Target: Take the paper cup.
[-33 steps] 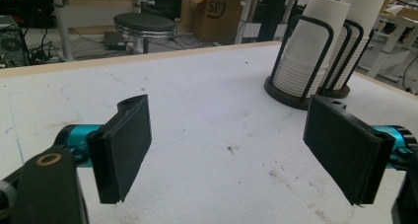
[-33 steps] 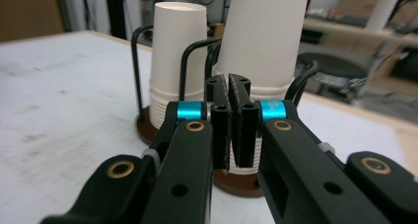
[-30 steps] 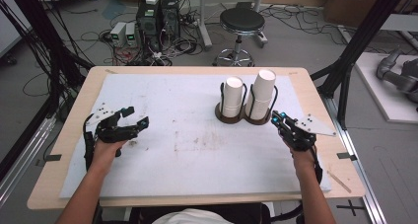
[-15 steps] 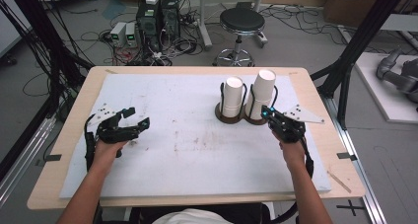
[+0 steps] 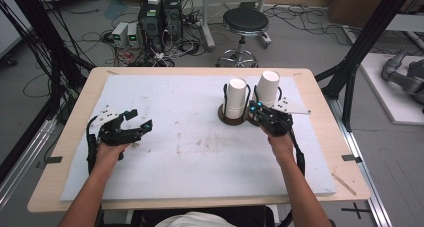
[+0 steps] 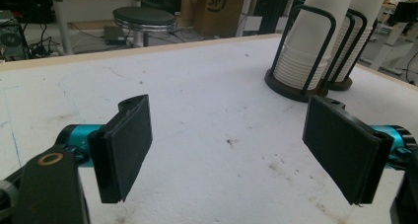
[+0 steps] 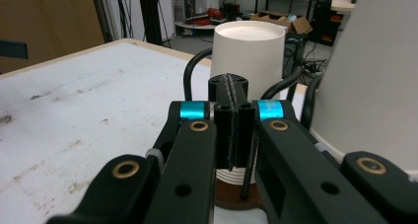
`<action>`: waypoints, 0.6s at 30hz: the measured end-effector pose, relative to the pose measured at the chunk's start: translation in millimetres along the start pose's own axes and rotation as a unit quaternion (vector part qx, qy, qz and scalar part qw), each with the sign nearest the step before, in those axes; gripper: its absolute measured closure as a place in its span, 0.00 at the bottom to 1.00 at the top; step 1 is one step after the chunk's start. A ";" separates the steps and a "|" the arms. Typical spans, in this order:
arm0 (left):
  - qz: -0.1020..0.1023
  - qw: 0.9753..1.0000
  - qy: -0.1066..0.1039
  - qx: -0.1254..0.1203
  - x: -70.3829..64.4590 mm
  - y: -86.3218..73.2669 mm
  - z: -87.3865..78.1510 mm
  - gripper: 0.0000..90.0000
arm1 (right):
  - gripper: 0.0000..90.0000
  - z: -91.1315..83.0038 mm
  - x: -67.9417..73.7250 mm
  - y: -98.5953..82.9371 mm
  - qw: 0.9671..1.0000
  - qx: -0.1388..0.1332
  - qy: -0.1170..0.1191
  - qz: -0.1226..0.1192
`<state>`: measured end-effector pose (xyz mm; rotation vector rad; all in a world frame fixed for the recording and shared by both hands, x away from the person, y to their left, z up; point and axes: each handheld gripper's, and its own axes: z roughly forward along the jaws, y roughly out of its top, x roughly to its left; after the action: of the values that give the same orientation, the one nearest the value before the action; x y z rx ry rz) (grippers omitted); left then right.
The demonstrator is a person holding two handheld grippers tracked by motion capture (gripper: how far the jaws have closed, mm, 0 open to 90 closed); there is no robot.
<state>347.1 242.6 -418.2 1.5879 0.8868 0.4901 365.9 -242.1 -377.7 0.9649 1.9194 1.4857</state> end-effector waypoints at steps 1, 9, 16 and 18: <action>0.000 1.000 0.000 0.000 0.0 0.0 0.0 0.21 | 1.00 2.7 1.0 0.2 1.000 0.002 0.001 0.002; 0.002 1.000 0.000 0.002 -0.3 -0.6 1.0 0.21 | 1.00 27.4 5.5 -7.3 0.999 0.030 -0.010 0.004; 0.001 1.000 0.001 0.005 -0.1 -1.4 1.1 0.21 | 1.00 39.2 5.6 -13.2 0.999 0.045 -0.013 0.007; 0.003 1.000 0.003 0.006 -0.2 -1.5 1.3 0.21 | 1.00 42.6 5.9 -15.5 0.998 0.054 -0.013 0.007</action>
<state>347.5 241.7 -419.9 1.6010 0.8902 0.4944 391.4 -214.4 -403.7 1.0409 1.9948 1.3829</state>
